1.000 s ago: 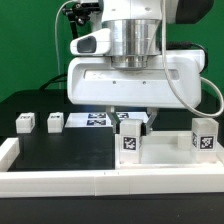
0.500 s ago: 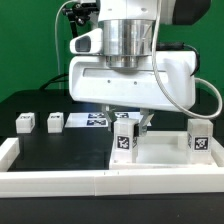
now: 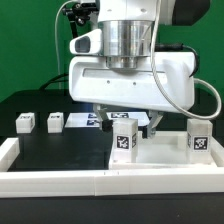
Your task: Assemble square table
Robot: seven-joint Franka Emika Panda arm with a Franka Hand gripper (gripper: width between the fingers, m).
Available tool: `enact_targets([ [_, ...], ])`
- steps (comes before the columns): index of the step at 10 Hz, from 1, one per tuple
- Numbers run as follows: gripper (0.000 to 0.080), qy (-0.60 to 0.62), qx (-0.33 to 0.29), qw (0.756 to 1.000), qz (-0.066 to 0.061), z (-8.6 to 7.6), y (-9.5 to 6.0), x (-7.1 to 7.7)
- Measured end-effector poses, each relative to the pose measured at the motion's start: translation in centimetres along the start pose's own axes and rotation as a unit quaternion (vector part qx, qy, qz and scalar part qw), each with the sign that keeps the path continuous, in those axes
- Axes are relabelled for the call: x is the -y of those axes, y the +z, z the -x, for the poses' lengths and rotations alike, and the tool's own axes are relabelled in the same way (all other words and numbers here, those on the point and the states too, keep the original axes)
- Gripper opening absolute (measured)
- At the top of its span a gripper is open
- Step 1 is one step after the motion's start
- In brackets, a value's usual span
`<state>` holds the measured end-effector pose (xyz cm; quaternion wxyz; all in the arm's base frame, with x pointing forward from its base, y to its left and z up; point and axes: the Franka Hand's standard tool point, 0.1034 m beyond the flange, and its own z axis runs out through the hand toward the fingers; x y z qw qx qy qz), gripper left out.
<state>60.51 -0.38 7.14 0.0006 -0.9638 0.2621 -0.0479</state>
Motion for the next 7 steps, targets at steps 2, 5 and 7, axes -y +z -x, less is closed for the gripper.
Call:
enact_targets([
  [2, 0.0646, 0.039, 0.002, 0.999, -0.004, 1.2, -1.0, 1.1],
  [5, 0.0649, 0.135, 0.012, 0.991, -0.003, 4.4, -2.0, 1.9],
  [7, 0.0649, 0.130, 0.012, 0.991, -0.003, 4.4, -1.9, 1.9],
])
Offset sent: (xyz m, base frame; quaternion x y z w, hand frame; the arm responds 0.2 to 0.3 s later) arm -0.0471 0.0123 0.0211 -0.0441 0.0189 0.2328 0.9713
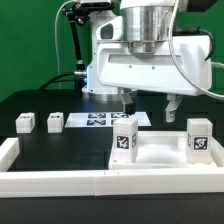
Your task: Assemble square table
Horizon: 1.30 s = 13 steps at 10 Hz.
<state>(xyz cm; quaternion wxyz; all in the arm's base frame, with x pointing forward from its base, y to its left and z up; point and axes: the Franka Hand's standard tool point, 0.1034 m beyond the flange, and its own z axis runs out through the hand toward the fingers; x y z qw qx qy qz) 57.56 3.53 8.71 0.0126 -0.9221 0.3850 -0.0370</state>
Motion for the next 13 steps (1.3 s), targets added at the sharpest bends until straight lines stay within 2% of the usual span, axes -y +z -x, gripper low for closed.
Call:
enact_targets([
  [4, 0.0649, 0.013, 0.001, 1.000, 0.001, 0.1, 0.0, 0.0],
  [7, 0.0649, 0.152, 0.009, 0.988, 0.012, 2.9, 0.3, -1.8],
  [8, 0.0649, 0.188, 0.013, 0.982, 0.009, 3.3, 0.7, -2.1],
  [9, 0.0649, 0.205, 0.008, 0.979, -0.001, 3.5, 1.0, -2.2],
  [13, 0.0649, 0.196, 0.010, 0.981, 0.001, 3.6, 1.1, -2.2],
])
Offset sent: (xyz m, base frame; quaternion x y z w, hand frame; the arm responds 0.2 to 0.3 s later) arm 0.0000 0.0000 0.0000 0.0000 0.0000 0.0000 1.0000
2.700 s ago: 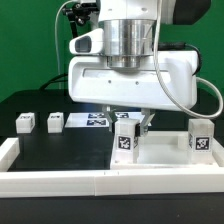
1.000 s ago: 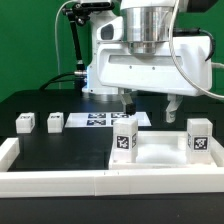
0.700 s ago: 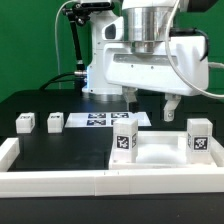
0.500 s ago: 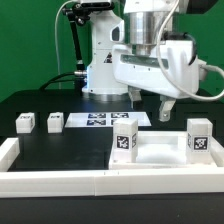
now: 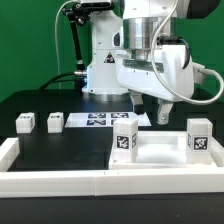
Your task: Assemble square table
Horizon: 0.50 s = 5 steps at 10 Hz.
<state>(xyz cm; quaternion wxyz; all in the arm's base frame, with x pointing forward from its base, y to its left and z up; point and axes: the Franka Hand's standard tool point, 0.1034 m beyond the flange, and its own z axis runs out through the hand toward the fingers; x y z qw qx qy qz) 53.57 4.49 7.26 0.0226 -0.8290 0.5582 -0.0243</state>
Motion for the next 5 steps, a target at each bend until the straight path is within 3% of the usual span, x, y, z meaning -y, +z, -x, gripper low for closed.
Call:
enact_targets([
  [1, 0.0649, 0.008, 0.000, 1.000, 0.000, 0.1, 0.0, -0.1],
  [5, 0.0649, 0.153, 0.009, 0.988, 0.018, 2.1, 1.6, -3.0],
])
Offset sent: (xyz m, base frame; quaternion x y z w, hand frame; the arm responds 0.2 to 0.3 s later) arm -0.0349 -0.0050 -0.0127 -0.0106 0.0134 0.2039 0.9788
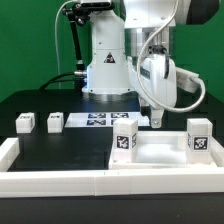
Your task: Assemble square table
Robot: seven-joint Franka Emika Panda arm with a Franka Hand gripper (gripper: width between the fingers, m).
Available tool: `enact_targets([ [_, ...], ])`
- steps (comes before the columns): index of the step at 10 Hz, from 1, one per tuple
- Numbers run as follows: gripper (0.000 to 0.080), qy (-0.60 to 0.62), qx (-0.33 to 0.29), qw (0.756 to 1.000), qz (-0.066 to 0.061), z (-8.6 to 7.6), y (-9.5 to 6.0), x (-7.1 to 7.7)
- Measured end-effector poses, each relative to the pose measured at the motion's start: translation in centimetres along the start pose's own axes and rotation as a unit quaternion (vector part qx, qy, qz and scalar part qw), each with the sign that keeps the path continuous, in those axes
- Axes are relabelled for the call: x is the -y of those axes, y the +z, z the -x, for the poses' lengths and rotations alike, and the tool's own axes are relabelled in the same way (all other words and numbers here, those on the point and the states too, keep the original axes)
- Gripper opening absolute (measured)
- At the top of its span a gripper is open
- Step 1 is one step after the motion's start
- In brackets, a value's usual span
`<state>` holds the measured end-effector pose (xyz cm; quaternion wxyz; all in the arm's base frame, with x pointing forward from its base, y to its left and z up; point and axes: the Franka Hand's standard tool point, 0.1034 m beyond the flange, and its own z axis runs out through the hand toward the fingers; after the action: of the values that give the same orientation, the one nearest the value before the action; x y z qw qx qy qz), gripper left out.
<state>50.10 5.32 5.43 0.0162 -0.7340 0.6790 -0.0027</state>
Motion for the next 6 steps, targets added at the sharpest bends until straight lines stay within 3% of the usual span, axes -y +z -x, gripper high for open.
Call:
enact_targets([
  [2, 0.0649, 0.018, 0.001, 1.000, 0.008, 0.37, 1.13, -0.65],
  [6, 0.0649, 0.013, 0.000, 1.000, 0.011, 0.37, 1.41, -0.80],
])
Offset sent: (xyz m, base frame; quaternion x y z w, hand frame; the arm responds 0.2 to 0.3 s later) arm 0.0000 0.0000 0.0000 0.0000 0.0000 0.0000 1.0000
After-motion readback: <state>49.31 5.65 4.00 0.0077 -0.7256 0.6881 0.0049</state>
